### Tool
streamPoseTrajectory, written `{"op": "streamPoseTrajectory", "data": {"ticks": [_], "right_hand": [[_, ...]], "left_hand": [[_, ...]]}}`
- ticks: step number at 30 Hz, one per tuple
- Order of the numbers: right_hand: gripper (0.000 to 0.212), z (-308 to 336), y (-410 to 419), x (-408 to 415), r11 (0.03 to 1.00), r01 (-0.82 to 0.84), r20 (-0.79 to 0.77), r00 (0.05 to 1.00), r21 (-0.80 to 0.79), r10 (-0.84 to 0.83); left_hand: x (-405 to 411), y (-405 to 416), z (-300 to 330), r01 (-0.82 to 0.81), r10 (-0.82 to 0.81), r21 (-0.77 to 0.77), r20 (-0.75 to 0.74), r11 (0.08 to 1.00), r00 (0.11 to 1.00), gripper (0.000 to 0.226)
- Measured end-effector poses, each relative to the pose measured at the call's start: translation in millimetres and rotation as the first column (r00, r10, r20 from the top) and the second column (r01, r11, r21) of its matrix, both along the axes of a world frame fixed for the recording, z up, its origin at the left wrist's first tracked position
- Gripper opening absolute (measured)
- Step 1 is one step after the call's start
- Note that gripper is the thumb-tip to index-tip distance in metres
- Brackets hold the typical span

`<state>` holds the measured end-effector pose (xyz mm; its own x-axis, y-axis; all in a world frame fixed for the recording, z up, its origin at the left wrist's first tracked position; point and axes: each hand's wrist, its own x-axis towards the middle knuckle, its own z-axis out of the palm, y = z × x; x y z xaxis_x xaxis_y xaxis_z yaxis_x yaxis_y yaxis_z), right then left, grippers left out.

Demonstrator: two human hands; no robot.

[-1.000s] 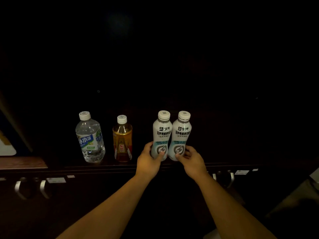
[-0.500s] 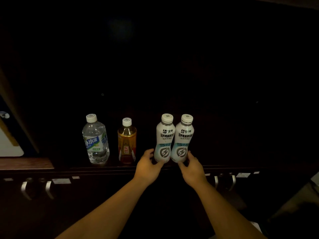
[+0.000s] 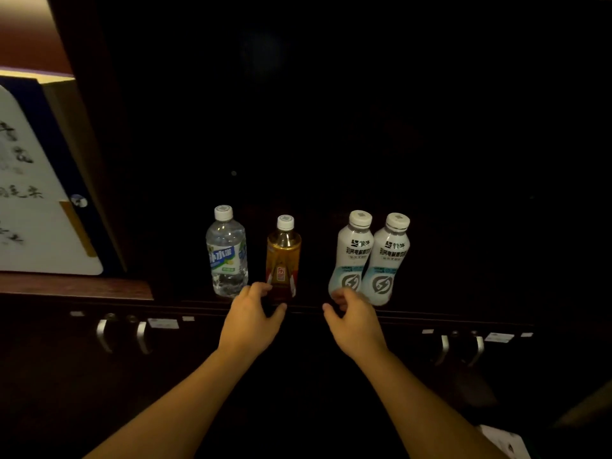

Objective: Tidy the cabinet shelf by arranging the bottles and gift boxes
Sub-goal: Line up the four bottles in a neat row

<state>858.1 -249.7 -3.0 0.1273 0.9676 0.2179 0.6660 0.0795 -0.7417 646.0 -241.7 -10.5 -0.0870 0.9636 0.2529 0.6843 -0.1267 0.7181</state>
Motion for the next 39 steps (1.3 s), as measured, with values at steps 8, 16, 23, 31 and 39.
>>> {"op": "streamPoseTrajectory", "data": {"ticks": [8,16,23,31,39], "right_hand": [[0.061,12,20,-56,0.998,-0.060,0.003,0.998,-0.020,0.060],[0.081,9,38,-84,0.998,-0.006,-0.115,0.993,-0.063,-0.001],[0.054,1,45,-95,0.998,0.040,-0.190,0.981,-0.057,-0.050],[0.059,-1,51,-105,0.997,0.068,-0.198,0.977,-0.046,-0.076],[0.060,-2,54,-125,0.997,0.021,-0.232,0.972,-0.079,-0.039]], "left_hand": [[-54,7,6,-0.182,0.174,0.089,0.094,0.979,0.980,0.056],[-75,28,-3,-0.159,0.156,-0.006,0.223,0.987,0.962,0.098],[-74,44,-11,-0.108,0.109,-0.020,0.290,0.994,0.951,0.080],[-78,48,-14,-0.126,0.132,-0.040,0.305,0.991,0.943,0.069],[-75,46,-13,-0.171,0.175,-0.043,0.301,0.984,0.937,0.068]]}}
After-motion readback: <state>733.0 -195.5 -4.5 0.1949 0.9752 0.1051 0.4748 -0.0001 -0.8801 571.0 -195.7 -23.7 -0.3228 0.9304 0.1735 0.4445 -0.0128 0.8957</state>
